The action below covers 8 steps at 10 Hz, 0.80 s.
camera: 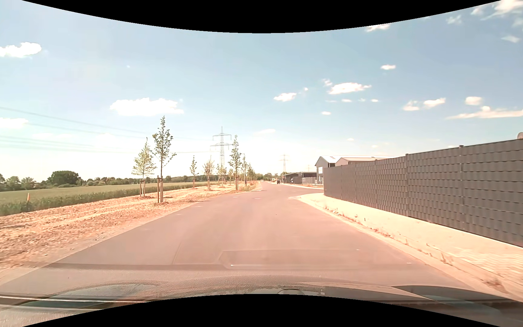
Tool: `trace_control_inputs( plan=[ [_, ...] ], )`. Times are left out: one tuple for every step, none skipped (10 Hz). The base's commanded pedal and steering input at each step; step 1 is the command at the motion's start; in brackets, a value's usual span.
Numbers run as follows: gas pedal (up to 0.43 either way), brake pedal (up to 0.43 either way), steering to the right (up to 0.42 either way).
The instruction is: Follow the waypoints while adhering to traffic rules and regulations
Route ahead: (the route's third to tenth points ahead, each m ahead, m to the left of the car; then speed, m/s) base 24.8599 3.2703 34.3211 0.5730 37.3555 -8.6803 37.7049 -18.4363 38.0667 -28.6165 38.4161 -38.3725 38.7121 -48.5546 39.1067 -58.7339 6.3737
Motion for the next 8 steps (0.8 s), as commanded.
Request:
trace_control_inputs(
  plan=[
    [0.000, 0.000, -0.027],
    [0.000, 0.000, -0.028],
    [0.000, 0.000, -0.029],
    [0.008, 0.000, -0.029],
    [0.008, 0.000, -0.030],
    [0.008, 0.000, -0.029],
    [0.028, 0.000, -0.029],
    [0.039, 0.000, -0.029]
  ],
)
